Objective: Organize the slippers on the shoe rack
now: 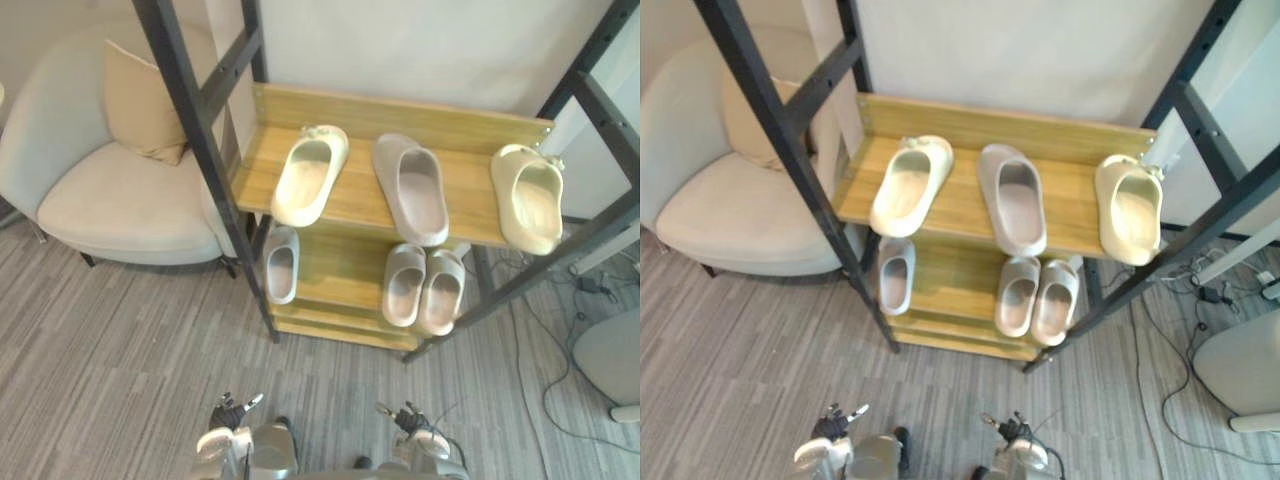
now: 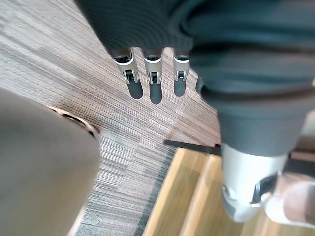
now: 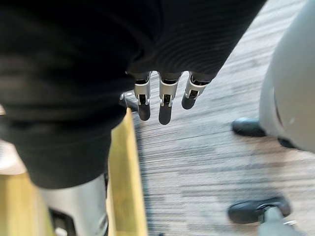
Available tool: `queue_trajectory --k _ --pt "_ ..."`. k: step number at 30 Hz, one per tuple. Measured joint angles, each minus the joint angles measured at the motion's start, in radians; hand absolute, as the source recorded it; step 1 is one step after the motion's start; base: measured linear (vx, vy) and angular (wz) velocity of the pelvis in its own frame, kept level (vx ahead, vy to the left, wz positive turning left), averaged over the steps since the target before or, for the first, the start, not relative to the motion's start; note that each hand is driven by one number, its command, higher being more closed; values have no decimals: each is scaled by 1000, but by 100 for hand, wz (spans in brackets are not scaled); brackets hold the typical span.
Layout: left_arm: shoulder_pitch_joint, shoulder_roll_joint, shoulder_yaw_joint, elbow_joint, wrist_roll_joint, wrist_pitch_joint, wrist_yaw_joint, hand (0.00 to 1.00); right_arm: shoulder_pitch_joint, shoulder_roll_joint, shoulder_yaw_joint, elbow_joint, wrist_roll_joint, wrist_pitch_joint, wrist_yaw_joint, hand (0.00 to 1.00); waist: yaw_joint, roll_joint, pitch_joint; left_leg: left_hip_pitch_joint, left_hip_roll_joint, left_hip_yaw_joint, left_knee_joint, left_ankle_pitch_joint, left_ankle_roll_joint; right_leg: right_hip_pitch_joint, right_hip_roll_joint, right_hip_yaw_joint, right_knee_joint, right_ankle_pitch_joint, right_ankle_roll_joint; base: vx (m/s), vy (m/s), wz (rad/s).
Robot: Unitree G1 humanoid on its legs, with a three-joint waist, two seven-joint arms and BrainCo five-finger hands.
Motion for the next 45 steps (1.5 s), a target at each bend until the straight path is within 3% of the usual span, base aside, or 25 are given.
queue_trajectory --k 2,4,6,7,8,9,14,18,23,25,32,39,45 --pt "1 15 -7 6 -1 3 1 0 7 0 9 -12 -1 2 5 0 -8 -13 -4 7 -15 -9 0 -6 8 -44 -34 10 78 -35 -5 3 59 28" --pt "5 17 -6 5 0 2 4 0 16 0 10 -10 -9 3 6 0 -7 -22 -10 10 -18 -22 0 -10 4 -46 -52 19 28 -48 -8 22 -1 29" --pt "7 17 2 5 0 0 3 0 16 0 10 -7 -20 3 6 0 -8 -26 -15 8 -17 -32 1 -14 -4 -44 -52 42 -82 -29 -20 17 -45 10" --pt "9 16 23 5 0 -1 4 0 16 0 12 8 -31 2 6 0 -8 -39 -24 5 -22 -33 5 -20 -15 -30 -55 46 -183 42 -29 52 -121 1" --pt "9 17 31 7 2 -1 4 0 17 -1 15 15 -34 3 7 0 -7 -46 -29 4 -25 -33 6 -24 -22 -22 -56 41 -220 54 -12 142 -249 -3" --pt "13 11 32 26 2 0 8 0 30 -4 23 17 -35 8 6 0 -7 -42 -68 5 -8 -40 2 -19 -45 22 -36 26 -318 37 8 152 -243 -5" --pt "16 -9 31 52 19 5 8 0 30 -28 27 15 -35 10 5 0 -25 -7 -85 32 27 -82 -62 14 -87 79 21 -22 -402 58 -14 104 -153 15" --pt "18 1 11 56 22 5 7 0 37 -41 29 18 -34 9 3 0 -26 -13 -90 67 42 -95 -115 33 -102 125 49 -42 -467 73 -23 35 -84 12" --pt "10 22 -29 60 26 7 9 0 47 -50 43 -2 -34 7 -6 0 -27 -21 -89 63 31 -88 -134 42 -96 131 50 -34 -508 97 -20 38 2 -2" --pt "6 27 -39 65 38 11 11 0 68 -55 59 -75 -34 9 -10 0 -31 -22 -89 62 24 -87 -135 42 -95 132 45 -29 -515 101 -19 23 40 -4" --pt "8 51 -98 61 41 14 30 0 192 -76 80 -618 -92 -15 -43 0 -48 -26 -87 64 16 -71 -148 44 -90 118 42 -6 -538 118 -18 -17 17 -8" --pt "22 56 -128 53 61 13 30 0 282 -80 114 -889 -155 -37 -43 0 -79 -23 -87 64 17 -52 -161 45 -89 110 47 18 -548 126 -17 21 3 -11" --pt "22 60 -172 52 80 -3 30 0 318 -79 163 -1078 -176 -81 -38 0 -83 -17 -83 76 19 -30 -169 43 -85 110 54 50 -573 146 -19 -1 1 -16"
